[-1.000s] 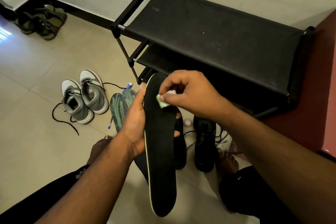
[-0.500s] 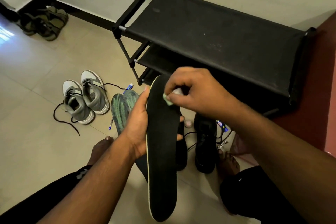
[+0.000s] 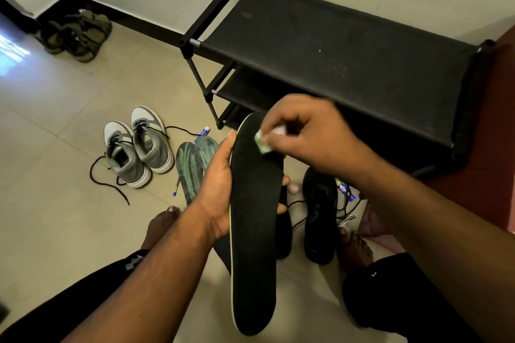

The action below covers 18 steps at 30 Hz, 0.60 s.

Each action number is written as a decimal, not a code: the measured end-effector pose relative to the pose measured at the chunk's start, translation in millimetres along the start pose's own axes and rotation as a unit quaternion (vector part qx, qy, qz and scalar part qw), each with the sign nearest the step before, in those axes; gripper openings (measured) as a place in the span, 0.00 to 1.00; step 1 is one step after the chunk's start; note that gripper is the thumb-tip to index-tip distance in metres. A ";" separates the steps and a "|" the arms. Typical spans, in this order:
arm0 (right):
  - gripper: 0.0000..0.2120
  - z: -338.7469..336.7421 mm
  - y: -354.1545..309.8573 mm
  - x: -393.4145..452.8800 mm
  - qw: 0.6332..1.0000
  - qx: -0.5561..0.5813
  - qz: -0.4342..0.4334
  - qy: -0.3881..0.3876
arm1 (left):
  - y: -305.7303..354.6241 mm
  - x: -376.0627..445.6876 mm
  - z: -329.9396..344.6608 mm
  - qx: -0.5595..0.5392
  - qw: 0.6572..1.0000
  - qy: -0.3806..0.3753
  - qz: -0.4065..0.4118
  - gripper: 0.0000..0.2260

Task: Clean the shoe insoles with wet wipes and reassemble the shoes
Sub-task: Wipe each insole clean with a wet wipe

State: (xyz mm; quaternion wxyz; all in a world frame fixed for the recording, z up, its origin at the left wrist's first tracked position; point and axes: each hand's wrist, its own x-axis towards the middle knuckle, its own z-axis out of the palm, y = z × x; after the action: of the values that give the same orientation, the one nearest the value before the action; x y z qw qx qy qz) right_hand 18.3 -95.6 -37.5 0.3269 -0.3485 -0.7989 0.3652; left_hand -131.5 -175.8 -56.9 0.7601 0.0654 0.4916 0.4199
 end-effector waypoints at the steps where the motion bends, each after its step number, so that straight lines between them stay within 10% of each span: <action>1: 0.03 8.6 -9.5 -5.1 0.998 0.014 -0.036 -0.055 | 0.8 0.0 -0.5 -0.002 1.000 -0.001 -0.007 0.32; 6: 0.03 38.1 -18.1 -20.4 0.977 -0.028 -0.146 -0.155 | -0.2 1.4 -4.7 -0.003 0.998 -0.011 -0.055 0.36; 18: 0.02 -2.1 17.9 1.3 0.990 -0.088 0.036 0.105 | -8.5 4.5 0.7 0.003 0.999 -0.027 -0.039 0.32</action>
State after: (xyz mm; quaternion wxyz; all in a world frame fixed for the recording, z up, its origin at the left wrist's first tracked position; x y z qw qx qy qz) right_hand 25.0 -85.0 -50.6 0.3637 -0.4405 -0.7762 0.2668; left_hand -125.3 -177.9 -63.9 0.7886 0.0596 0.4747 0.3863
